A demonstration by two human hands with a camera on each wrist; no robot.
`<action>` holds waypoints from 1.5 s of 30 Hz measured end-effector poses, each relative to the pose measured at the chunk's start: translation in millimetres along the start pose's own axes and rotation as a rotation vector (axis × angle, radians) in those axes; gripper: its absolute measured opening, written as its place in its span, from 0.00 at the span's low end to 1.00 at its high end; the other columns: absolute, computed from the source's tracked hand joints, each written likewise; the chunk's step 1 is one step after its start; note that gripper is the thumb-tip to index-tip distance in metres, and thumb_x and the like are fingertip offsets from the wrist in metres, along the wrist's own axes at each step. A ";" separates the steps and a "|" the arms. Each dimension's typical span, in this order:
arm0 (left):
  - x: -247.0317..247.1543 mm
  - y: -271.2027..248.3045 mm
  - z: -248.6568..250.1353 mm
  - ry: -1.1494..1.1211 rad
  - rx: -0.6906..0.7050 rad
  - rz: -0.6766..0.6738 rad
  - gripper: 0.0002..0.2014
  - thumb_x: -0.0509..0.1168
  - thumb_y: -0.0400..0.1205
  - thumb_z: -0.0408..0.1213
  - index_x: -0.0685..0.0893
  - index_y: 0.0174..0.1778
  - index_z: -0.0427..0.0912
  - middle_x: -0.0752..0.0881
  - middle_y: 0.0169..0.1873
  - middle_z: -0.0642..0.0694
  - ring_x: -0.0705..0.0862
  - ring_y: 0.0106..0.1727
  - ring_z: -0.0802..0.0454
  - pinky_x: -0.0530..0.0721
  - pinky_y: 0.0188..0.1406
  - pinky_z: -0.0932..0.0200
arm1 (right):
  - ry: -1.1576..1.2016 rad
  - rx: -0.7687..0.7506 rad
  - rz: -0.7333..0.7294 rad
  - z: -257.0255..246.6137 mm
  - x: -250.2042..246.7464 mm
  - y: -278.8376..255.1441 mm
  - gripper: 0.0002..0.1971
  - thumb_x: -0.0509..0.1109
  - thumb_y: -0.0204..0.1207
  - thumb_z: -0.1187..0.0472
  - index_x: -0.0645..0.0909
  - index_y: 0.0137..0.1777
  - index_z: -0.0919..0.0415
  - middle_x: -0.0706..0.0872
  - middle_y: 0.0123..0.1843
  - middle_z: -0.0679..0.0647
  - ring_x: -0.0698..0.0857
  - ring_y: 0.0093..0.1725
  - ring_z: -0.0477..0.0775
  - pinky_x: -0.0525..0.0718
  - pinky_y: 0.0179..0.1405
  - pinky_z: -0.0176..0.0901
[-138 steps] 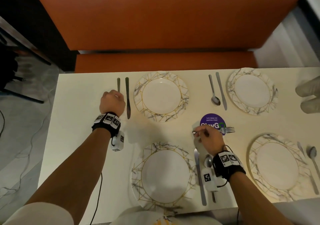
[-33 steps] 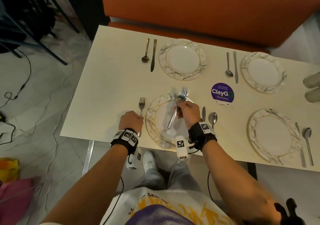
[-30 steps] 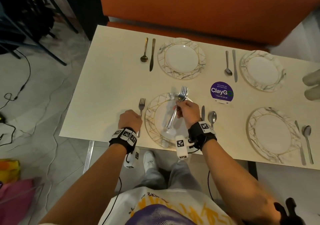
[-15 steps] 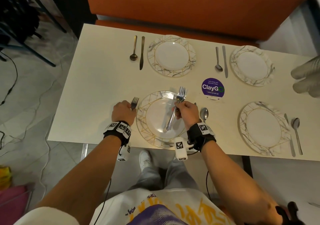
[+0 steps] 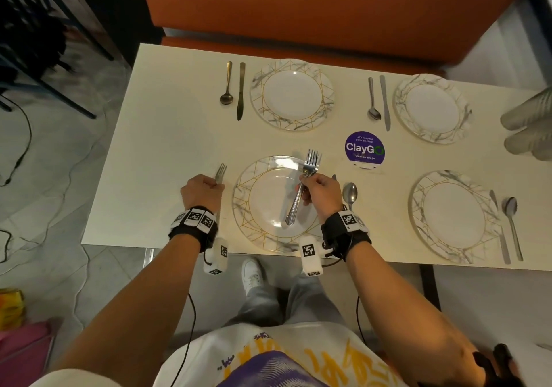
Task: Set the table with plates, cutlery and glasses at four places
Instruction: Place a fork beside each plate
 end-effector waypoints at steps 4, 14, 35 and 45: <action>-1.1 3.3 -8.0 0.029 -0.032 -0.026 0.10 0.77 0.80 0.44 0.93 0.50 0.40 0.94 0.49 0.42 0.91 0.52 0.42 0.85 0.56 0.57 | 0.001 -0.005 0.012 2.3 -4.4 0.1 0.09 0.71 0.80 0.63 0.86 0.46 0.71 0.92 0.40 0.62 0.81 0.29 0.52 0.81 0.32 0.47; 3.9 0.6 -8.2 0.091 -0.058 -0.074 0.11 0.78 0.79 0.48 0.94 0.44 0.42 0.94 0.41 0.44 0.93 0.45 0.43 0.91 0.53 0.51 | -0.015 -0.010 0.007 3.1 -8.0 -0.6 0.08 0.72 0.81 0.62 0.86 0.45 0.66 0.93 0.42 0.63 0.81 0.29 0.51 0.83 0.34 0.47; -5.0 -38.4 52.9 0.024 0.230 0.132 0.11 0.67 0.85 0.48 0.86 0.53 0.43 0.88 0.50 0.44 0.86 0.52 0.45 0.82 0.47 0.52 | -0.051 -0.044 -0.009 -4.7 -20.8 -9.6 0.11 0.71 0.82 0.62 0.87 0.45 0.71 0.90 0.33 0.54 0.79 0.26 0.48 0.81 0.29 0.41; 115.3 -108.4 180.5 -0.196 0.389 -0.455 0.11 0.74 0.82 0.52 0.93 0.52 0.50 0.93 0.45 0.53 0.91 0.48 0.54 0.88 0.50 0.57 | -0.070 -0.118 -0.096 -20.5 -80.1 -1.7 0.12 0.72 0.81 0.62 0.87 0.42 0.72 0.86 0.27 0.55 0.79 0.28 0.57 0.81 0.33 0.49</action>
Point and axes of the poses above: each hand's wrist, its own y-axis towards the middle knuckle, its own x-axis out of the palm, z = x × y, the point moved 6 cm from there along y, towards the middle knuckle
